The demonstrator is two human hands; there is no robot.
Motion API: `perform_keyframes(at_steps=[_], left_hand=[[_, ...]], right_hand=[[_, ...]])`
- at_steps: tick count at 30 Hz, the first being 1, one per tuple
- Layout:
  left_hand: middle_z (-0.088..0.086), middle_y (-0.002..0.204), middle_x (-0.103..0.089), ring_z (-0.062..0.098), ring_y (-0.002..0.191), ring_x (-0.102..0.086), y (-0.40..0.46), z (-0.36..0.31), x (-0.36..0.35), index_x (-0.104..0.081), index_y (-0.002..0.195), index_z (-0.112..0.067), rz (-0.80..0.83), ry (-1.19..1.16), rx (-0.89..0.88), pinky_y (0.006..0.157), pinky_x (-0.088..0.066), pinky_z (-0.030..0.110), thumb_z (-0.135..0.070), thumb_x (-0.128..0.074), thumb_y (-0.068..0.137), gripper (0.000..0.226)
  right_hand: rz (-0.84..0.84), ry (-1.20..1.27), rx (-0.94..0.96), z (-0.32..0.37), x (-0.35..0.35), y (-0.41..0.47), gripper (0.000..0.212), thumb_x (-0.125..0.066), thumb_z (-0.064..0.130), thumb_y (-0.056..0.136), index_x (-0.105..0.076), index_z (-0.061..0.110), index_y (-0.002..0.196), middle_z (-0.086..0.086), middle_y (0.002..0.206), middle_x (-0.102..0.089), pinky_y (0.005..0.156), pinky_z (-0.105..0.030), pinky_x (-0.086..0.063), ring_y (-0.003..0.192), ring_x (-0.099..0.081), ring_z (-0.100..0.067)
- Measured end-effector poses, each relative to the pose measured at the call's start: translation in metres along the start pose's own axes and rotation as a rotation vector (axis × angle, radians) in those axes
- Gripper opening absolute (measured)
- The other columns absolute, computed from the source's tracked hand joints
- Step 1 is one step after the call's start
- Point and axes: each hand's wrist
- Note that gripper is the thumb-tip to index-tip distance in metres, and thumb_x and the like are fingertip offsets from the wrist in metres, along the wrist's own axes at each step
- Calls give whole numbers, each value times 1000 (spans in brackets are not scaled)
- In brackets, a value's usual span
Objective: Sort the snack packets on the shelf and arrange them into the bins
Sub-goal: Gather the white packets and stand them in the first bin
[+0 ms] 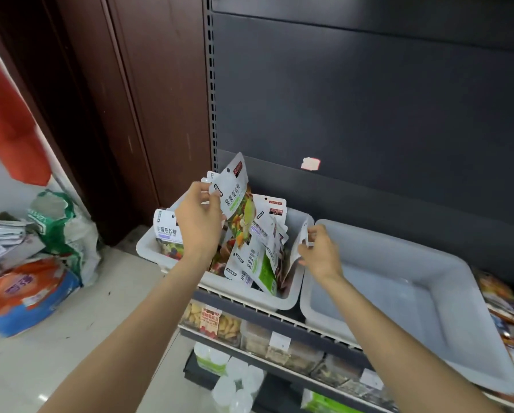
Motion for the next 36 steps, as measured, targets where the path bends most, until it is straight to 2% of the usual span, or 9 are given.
perform_keyframes(at_steps=[7, 10, 12, 15, 18, 23, 28, 33, 36], left_hand=[[9, 95, -65, 15, 67, -66, -7, 11, -8, -55, 100, -9, 136, 14, 24, 63, -59, 41, -15, -51, 96, 8], [11, 91, -66, 17, 71, -66, -13, 26, -15, -54, 103, -5, 279, -10, 149, 63, -59, 37, -10, -51, 96, 10], [8, 84, -64, 19, 71, -65, -12, 35, -20, -51, 113, -5, 426, 146, 170, 65, -57, 34, -7, -52, 94, 19], [15, 97, -68, 29, 85, -67, -12, 44, -24, -44, 129, -9, 588, 369, 96, 75, -57, 40, -9, -55, 93, 38], [16, 99, -68, 30, 88, -66, -16, 44, -21, -44, 132, -10, 620, 490, -25, 79, -55, 42, -15, -55, 94, 40], [14, 94, -69, 31, 88, -65, -21, 44, -18, -44, 131, -13, 650, 696, -152, 71, -54, 39, -16, -53, 95, 38], [10, 131, -48, 27, 123, -44, -29, 27, -12, -41, 136, -15, 541, 762, -355, 91, -46, 39, -26, -58, 92, 48], [5, 125, -54, 24, 111, -52, -53, -4, -21, -49, 129, -16, 637, 641, -587, 84, -49, 36, -23, -51, 96, 34], [4, 118, -58, 25, 106, -56, -75, -22, -33, -51, 126, -16, 700, 627, -618, 80, -46, 35, -24, -48, 97, 30]], right_hand=[[28, -19, -2, 12, -1, -1, 36, -62, 2, 84, -49, 3, 118, -18, 108, -59, 81, -53, -52, 98, -60, -34], [43, -61, 26, 15, -2, -8, 34, -59, 2, 86, -51, -1, 120, -20, 112, -61, 84, -51, -52, 100, -60, -34], [53, -126, 69, 20, -1, -10, 34, -56, 2, 88, -53, 1, 122, -18, 117, -61, 90, -43, -50, 106, -59, -32], [70, -245, 121, 25, -1, -13, 43, -53, 3, 92, -47, 6, 135, -13, 126, -59, 91, -31, -44, 114, -56, -27], [112, -350, 117, 22, -7, -20, 48, -49, 1, 94, -42, 8, 140, -12, 132, -55, 95, -26, -38, 119, -52, -27], [184, -398, 98, 15, -12, -25, 53, -55, 4, 91, -40, 11, 142, -15, 136, -52, 102, -35, -41, 121, -51, -30], [125, -283, 132, 15, 4, -36, 54, -59, 14, 92, -39, 12, 142, -9, 139, -48, 104, -33, -38, 126, -47, -23], [-60, -330, 251, 2, 43, -50, 35, -55, 10, 92, -56, 12, 126, -5, 127, -53, 92, -21, -35, 115, -53, -19], [-153, -378, 305, -10, 69, -69, 26, -56, 11, 90, -62, 12, 116, -4, 115, -56, 88, -27, -42, 109, -54, -20]])
Point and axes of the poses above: each hand's wrist, its own y-axis towards the middle knuckle, its own x-axis out of the back of the hand, z = x × y
